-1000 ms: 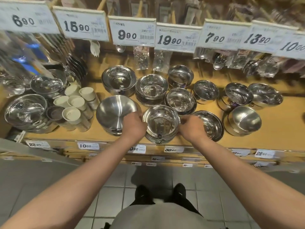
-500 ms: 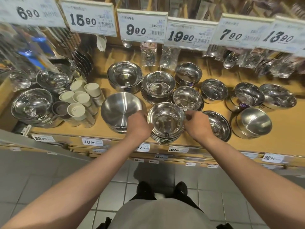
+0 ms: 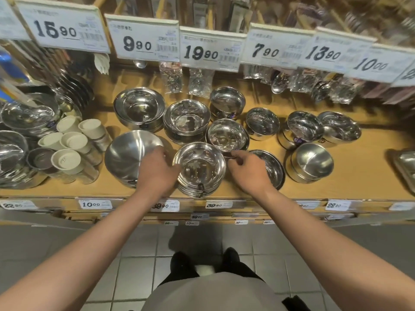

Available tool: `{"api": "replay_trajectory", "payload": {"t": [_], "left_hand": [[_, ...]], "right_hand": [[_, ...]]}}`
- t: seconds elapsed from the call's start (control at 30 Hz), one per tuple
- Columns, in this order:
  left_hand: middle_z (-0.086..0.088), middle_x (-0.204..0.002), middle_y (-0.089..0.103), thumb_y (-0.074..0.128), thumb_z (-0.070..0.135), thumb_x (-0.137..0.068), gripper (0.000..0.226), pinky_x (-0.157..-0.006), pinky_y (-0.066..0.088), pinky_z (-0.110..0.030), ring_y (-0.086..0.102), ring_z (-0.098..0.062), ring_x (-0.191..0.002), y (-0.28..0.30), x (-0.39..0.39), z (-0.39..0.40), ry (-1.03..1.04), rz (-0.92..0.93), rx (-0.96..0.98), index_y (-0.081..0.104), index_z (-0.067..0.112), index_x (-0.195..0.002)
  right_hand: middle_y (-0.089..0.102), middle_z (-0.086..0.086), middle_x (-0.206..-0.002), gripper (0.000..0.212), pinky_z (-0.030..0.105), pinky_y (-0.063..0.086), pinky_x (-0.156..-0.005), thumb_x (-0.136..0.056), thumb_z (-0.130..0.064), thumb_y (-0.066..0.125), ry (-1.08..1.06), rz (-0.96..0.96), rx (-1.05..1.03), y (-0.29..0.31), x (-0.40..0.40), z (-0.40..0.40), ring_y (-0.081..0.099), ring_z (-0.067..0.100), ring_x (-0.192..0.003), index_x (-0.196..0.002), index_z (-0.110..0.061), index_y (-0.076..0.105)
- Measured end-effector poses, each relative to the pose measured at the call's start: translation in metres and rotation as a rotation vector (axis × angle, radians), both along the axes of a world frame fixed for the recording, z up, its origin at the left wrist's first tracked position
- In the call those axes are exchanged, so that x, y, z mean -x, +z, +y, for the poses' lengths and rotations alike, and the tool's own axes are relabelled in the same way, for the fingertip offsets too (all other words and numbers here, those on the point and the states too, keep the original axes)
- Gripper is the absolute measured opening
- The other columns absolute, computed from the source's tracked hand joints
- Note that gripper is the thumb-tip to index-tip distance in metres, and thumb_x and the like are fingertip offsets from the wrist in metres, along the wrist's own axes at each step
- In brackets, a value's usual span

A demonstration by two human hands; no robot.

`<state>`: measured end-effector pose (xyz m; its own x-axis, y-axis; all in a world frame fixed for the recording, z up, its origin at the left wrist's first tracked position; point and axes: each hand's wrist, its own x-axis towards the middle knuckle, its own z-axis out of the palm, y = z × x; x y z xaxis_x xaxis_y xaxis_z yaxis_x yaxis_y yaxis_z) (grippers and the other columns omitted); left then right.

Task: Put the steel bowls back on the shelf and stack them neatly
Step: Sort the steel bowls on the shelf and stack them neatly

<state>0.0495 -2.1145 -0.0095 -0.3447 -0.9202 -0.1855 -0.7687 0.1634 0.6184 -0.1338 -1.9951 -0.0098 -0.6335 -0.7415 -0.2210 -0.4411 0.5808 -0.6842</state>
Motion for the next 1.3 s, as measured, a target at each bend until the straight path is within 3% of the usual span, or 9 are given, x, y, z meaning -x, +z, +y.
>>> {"api": "replay_trajectory", "payload": {"t": [0.13,0.3,0.47,0.57,0.7,0.77,0.87,1.2,1.3], "left_hand": [[-0.003,-0.096,0.065,0.073,0.02,-0.087,0.023,-0.074,0.049,-0.033,0.061,-0.021,-0.086,0.024,0.013,0.004,-0.023,0.107,0.097,0.062,0.013,-0.105],[0.013,-0.082,0.063,0.069,0.011,-0.089,0.022,-0.06,0.037,-0.007,0.06,-0.001,-0.074,0.034,0.051,0.039,-0.086,0.255,0.045,0.064,0.021,-0.109],[0.012,-0.08,0.064,0.067,0.016,-0.091,0.013,-0.056,0.037,-0.007,0.06,0.001,-0.068,0.029,0.121,0.081,-0.147,0.197,-0.017,0.064,0.022,-0.103],[-0.002,-0.1,0.069,0.06,0.026,-0.097,0.019,-0.074,0.043,-0.026,0.064,-0.023,-0.092,0.024,0.159,0.108,-0.102,-0.054,-0.074,0.062,0.014,-0.112],[-0.014,-0.116,0.069,0.048,0.04,-0.101,0.047,-0.078,0.048,-0.03,0.067,-0.033,-0.104,0.007,0.174,0.143,-0.008,-0.476,-0.261,0.06,0.002,-0.125],[-0.013,-0.097,0.073,0.05,0.034,-0.1,0.041,-0.071,0.054,-0.028,0.071,-0.029,-0.089,-0.002,0.175,0.154,0.111,-0.318,-0.403,0.069,-0.002,-0.106],[-0.016,-0.082,0.075,0.058,0.02,-0.094,0.026,-0.069,0.056,-0.037,0.072,-0.034,-0.085,-0.014,0.179,0.157,0.315,-0.066,-0.387,0.068,0.004,-0.076],[-0.019,-0.098,0.075,0.066,0.018,-0.094,0.02,-0.088,0.06,-0.048,0.073,-0.035,-0.096,-0.022,0.211,0.146,0.487,0.167,-0.458,0.068,-0.001,-0.101],[-0.017,-0.093,0.078,0.062,0.021,-0.096,0.022,-0.065,0.056,-0.036,0.074,-0.037,-0.095,-0.024,0.215,0.136,0.442,0.155,-0.464,0.071,0.001,-0.094]], "right_hand": [[0.072,-0.009,-0.08,0.02,0.019,0.05,-0.057,-0.098,-0.023,0.057,-0.237,-0.184,0.187,0.004,0.039,0.043,0.062,0.003,-0.064,-0.11,-0.029,0.072],[0.073,-0.003,-0.098,0.018,0.045,0.059,-0.09,-0.098,-0.026,0.058,-0.459,-0.242,0.211,-0.003,0.112,0.102,0.07,0.024,-0.098,-0.108,-0.021,0.072],[0.074,-0.002,-0.101,0.015,0.057,0.055,-0.094,-0.094,-0.033,0.059,-0.513,-0.205,0.21,-0.02,0.176,0.148,0.068,0.027,-0.101,-0.099,-0.026,0.072],[0.073,-0.005,-0.104,0.01,0.056,0.054,-0.095,-0.093,-0.035,0.061,-0.504,-0.251,0.216,-0.032,0.211,0.172,0.068,0.026,-0.1,-0.091,-0.029,0.069],[0.07,0.002,-0.113,0.028,0.04,0.054,-0.082,-0.099,-0.04,0.057,-0.403,-0.372,0.17,-0.052,0.246,0.189,0.066,0.022,-0.095,-0.119,-0.021,0.066],[0.067,0.0,-0.117,0.036,0.033,0.054,-0.073,-0.1,-0.041,0.057,-0.327,-0.494,0.14,-0.054,0.252,0.186,0.067,0.018,-0.095,-0.128,-0.019,0.063],[0.061,0.003,-0.129,0.042,0.036,0.06,-0.082,-0.1,-0.039,0.06,-0.247,-0.678,0.104,-0.051,0.256,0.177,0.067,0.024,-0.107,-0.136,-0.019,0.056],[0.071,-0.003,-0.1,0.021,0.021,0.06,-0.062,-0.092,-0.034,0.073,-0.103,-0.744,0.064,-0.049,0.264,0.143,0.076,0.013,-0.082,-0.105,-0.028,0.057],[0.072,-0.001,-0.1,0.012,0.027,0.062,-0.069,-0.094,-0.027,0.071,-0.136,-0.747,0.077,-0.053,0.265,0.143,0.075,0.018,-0.088,-0.1,-0.029,0.06]]}}
